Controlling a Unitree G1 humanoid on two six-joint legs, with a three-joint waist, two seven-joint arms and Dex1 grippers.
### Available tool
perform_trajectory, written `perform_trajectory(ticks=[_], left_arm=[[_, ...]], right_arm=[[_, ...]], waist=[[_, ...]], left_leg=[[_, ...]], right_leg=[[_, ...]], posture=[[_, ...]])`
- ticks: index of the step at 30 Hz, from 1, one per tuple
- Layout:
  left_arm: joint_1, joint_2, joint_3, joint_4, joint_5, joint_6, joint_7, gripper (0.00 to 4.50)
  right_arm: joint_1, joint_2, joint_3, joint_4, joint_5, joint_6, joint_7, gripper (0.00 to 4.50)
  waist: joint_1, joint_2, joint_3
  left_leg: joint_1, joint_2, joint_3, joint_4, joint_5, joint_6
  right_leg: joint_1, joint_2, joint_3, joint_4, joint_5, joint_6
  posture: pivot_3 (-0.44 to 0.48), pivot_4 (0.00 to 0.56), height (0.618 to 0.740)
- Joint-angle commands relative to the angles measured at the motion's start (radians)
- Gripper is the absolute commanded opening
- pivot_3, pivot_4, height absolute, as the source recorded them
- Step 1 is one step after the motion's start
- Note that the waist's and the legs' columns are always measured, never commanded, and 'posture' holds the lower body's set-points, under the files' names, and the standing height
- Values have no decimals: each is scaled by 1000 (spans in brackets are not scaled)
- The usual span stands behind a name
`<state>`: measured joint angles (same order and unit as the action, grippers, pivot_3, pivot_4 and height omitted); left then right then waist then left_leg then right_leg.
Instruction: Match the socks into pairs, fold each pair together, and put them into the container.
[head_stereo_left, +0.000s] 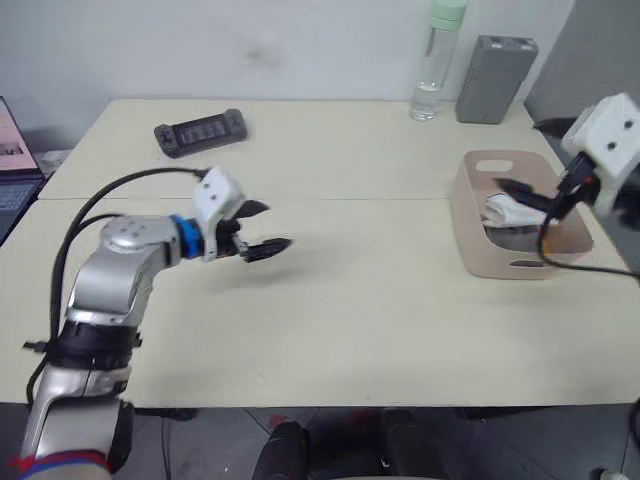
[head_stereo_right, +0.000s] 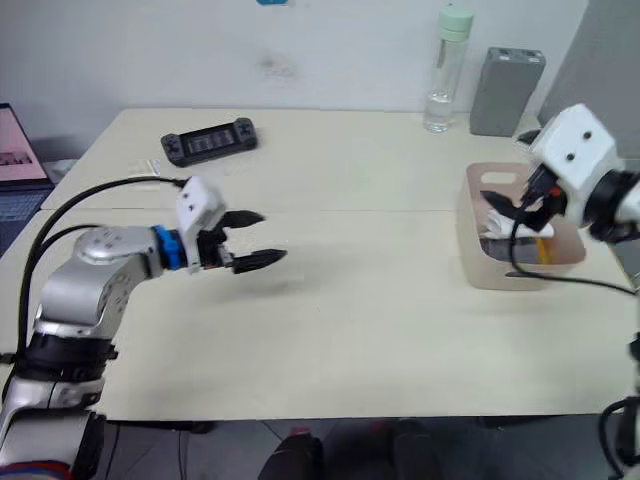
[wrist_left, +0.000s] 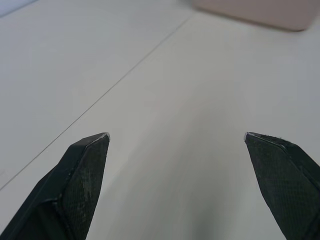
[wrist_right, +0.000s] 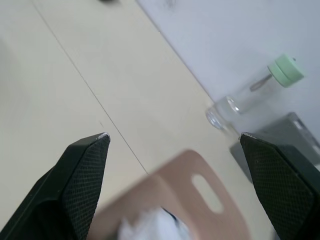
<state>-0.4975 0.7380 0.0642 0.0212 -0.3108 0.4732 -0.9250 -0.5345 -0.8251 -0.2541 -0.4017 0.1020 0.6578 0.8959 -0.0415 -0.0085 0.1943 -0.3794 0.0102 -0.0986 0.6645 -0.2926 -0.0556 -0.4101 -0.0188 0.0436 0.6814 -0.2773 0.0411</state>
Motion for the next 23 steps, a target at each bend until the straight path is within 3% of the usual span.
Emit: perform_trajectory(ticks=[1, 4, 9, 14, 19, 23], left_arm=[[142, -5, 135, -57, 23, -79, 114, 4500], [252, -17, 197, -98, -6, -60, 148, 4500], [444, -81, 301, -118, 13, -161, 240, 4500], [536, -80, 279, -113, 88, -212, 288, 4500], [592, -91, 295, -135, 63, -231, 283, 4500], [611, -95, 291, -118, 44, -253, 261, 4500]], right_arm=[[148, 91, -4, -206, 13, 10, -118, 4443], [258, 180, -4, -278, 96, 10, -130, 4443], [546, 324, 23, -289, 31, -144, -267, 4443], [810, 397, 33, -251, -29, -315, -337, 4443], [871, 398, 8, -194, -39, -411, -369, 4443], [858, 408, -20, -176, -6, -419, -393, 4443]], waist=[[12, -1, 0], [26, -1, 0], [38, -5, -5], [38, -6, -6], [10, -6, -6], [6, -6, -7]], left_leg=[[0, 0, 0, 0, 0, 0], [-2, 0, -2, -1, 0, 0], [0, -1, -2, 0, 0, 0], [4, -2, -1, -1, 0, -1], [17, 1, 4, -3, 0, -1], [19, 2, 3, -3, 0, 0]], right_leg=[[0, -1, 0, -1, 0, 0], [0, -3, -1, -2, 0, 0], [3, -3, -1, -3, 1, 1], [5, -1, -1, -2, 0, 1], [16, 1, 1, -2, -2, 1], [17, 2, 1, -1, -3, 2]], posture=[[0, 150, 740], [0, 150, 740], [0, 150, 740], [0, 150, 740], [0, 150, 740], [0, 150, 740]])
